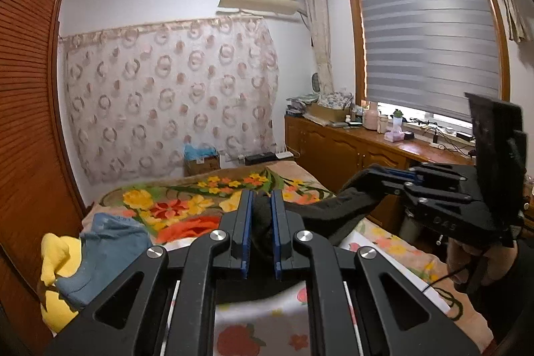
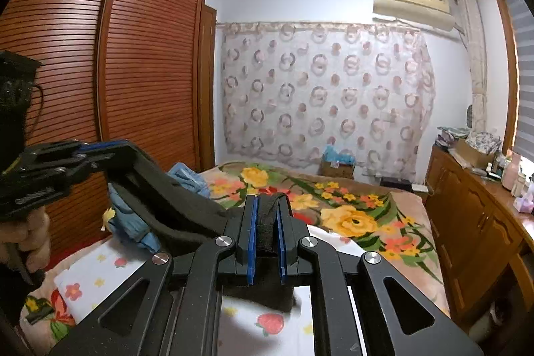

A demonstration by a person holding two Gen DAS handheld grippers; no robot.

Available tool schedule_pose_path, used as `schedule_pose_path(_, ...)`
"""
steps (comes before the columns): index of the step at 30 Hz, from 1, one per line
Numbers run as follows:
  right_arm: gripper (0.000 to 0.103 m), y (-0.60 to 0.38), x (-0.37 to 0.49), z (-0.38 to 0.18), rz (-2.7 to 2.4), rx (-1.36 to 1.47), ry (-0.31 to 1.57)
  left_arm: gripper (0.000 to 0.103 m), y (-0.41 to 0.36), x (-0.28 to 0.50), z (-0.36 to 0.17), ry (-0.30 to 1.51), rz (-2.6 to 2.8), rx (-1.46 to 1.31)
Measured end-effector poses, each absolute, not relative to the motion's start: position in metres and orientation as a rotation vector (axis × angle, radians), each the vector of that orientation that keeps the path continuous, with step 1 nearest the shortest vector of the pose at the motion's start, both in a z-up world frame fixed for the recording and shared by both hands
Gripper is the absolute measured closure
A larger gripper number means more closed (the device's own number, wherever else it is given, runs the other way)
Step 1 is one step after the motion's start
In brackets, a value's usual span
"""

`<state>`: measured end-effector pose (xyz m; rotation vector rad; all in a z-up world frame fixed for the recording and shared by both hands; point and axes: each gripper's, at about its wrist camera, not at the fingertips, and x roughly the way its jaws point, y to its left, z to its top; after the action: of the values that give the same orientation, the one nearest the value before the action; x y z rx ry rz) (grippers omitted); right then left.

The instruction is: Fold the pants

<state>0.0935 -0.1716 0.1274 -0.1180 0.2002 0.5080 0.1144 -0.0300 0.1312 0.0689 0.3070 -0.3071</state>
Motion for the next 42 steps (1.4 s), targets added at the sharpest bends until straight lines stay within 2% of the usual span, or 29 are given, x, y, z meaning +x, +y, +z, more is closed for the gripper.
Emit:
schedule_pose_path(8,0.093,-0.133,0.100,0.068,0.546,-0.215,0.370,0.091,-0.018,0.097,0.057,0.500,-0.296,0.128)
schedule_pose_path(14,0.093,-0.119,0.101,0.057,0.595,-0.225,0.456,0.091,-0.016,0.080,0.020,0.583,-0.319,0.098)
schedule_pose_path(42,0.093,-0.160,0.076,0.025,0.631,-0.127,0.609,0.091,-0.028,0.010,-0.028,0.675,-0.367,0.053)
